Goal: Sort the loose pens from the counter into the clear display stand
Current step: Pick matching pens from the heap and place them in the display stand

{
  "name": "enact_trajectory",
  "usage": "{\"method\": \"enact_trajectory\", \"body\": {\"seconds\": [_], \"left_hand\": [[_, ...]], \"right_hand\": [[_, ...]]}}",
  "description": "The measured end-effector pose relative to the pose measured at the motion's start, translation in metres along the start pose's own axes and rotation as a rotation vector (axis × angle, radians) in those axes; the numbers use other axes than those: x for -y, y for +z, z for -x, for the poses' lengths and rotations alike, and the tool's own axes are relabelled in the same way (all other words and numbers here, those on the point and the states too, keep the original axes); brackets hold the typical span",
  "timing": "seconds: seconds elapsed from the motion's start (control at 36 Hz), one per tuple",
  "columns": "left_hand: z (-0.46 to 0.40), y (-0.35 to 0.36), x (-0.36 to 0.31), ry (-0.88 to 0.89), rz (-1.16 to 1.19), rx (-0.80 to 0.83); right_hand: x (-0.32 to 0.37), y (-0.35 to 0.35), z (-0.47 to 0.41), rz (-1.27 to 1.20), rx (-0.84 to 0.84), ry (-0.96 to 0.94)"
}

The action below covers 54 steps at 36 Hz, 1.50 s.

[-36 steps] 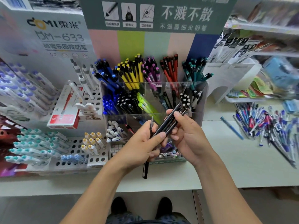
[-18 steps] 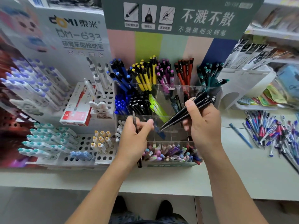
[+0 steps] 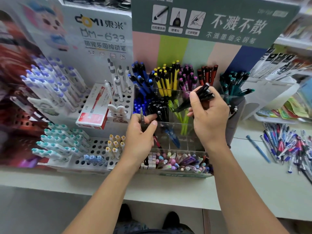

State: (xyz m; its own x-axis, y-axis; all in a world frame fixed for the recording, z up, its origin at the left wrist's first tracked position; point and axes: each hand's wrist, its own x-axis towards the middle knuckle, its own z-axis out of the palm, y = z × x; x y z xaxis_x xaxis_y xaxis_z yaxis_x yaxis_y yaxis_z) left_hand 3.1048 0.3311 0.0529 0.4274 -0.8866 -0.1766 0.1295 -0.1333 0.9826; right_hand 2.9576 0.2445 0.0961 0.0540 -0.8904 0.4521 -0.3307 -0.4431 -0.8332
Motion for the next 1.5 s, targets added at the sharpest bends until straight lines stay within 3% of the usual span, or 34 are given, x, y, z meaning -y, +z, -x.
{"method": "enact_trajectory", "body": {"seconds": [0.28, 0.44, 0.61, 0.75, 0.92, 1.08, 1.22, 1.33, 1.39, 1.5], "left_hand": [[-0.001, -0.005, 0.01, -0.035, -0.022, 0.044], [0.001, -0.007, 0.008, -0.062, -0.022, 0.053], [0.007, -0.009, -0.003, -0.259, 0.395, 0.214], [0.009, -0.009, -0.002, -0.293, 0.45, 0.24], [0.014, -0.01, -0.005, -0.284, 0.369, 0.218], [0.018, -0.006, -0.007, -0.271, 0.385, 0.225], [0.018, 0.008, -0.021, -0.215, 0.553, 0.166], [0.013, 0.02, -0.026, -0.207, 0.699, 0.09], [0.011, 0.027, -0.025, -0.211, 0.727, 0.072], [0.014, 0.039, -0.021, -0.211, 0.691, 0.112]], "right_hand": [[0.009, 0.006, -0.002, 0.077, 0.269, -0.041], [0.001, 0.008, -0.014, 0.184, 0.295, -0.013], [-0.001, 0.01, -0.021, 0.349, 0.372, -0.071], [-0.009, 0.032, -0.008, 0.482, 0.483, -0.091], [-0.023, 0.039, 0.014, 0.403, 0.383, -0.21], [-0.029, 0.039, 0.025, 0.499, 0.313, -0.25], [-0.012, 0.007, 0.035, 0.201, 0.19, -0.064], [-0.007, -0.032, 0.042, -0.456, 0.33, 0.48], [-0.01, -0.043, 0.043, -0.492, 0.366, 0.505], [-0.012, -0.046, 0.043, -0.494, 0.241, 0.525]]}}
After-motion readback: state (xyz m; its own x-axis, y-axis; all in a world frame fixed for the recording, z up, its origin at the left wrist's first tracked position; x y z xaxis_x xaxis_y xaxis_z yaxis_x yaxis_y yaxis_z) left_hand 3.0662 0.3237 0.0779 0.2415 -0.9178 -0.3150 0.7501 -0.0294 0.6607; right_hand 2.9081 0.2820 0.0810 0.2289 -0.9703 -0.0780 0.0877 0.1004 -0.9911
